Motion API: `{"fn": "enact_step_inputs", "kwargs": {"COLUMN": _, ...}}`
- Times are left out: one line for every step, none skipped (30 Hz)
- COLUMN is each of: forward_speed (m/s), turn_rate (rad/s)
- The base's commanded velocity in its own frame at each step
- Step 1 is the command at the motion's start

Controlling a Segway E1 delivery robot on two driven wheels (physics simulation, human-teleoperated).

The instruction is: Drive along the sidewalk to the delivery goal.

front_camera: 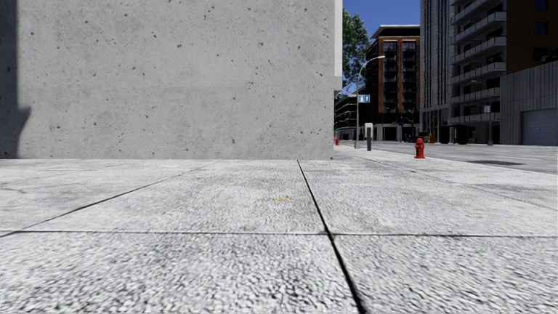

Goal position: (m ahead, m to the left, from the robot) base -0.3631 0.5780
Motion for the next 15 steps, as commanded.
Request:
{"fn": "enact_step_inputs", "kwargs": {"forward_speed": 0.0, "turn_rate": 0.0}}
{"fn": "enact_step_inputs", "kwargs": {"forward_speed": 0.0, "turn_rate": 0.0}}
{"fn": "enact_step_inputs", "kwargs": {"forward_speed": 0.0, "turn_rate": 0.0}}
{"fn": "enact_step_inputs", "kwargs": {"forward_speed": 0.0, "turn_rate": 0.0}}
{"fn": "enact_step_inputs", "kwargs": {"forward_speed": 0.0, "turn_rate": 0.0}}
{"fn": "enact_step_inputs", "kwargs": {"forward_speed": 0.0, "turn_rate": 0.0}}
{"fn": "enact_step_inputs", "kwargs": {"forward_speed": 0.0, "turn_rate": 0.0}}
{"fn": "enact_step_inputs", "kwargs": {"forward_speed": 0.0, "turn_rate": 0.0}}
{"fn": "enact_step_inputs", "kwargs": {"forward_speed": 0.0, "turn_rate": 0.0}}
{"fn": "enact_step_inputs", "kwargs": {"forward_speed": 0.0, "turn_rate": 0.0}}
{"fn": "enact_step_inputs", "kwargs": {"forward_speed": 0.0, "turn_rate": 0.0}}
{"fn": "enact_step_inputs", "kwargs": {"forward_speed": 0.0, "turn_rate": 0.0}}
{"fn": "enact_step_inputs", "kwargs": {"forward_speed": 0.0, "turn_rate": 0.0}}
{"fn": "enact_step_inputs", "kwargs": {"forward_speed": 0.0, "turn_rate": 0.0}}
{"fn": "enact_step_inputs", "kwargs": {"forward_speed": 0.0, "turn_rate": 0.0}}
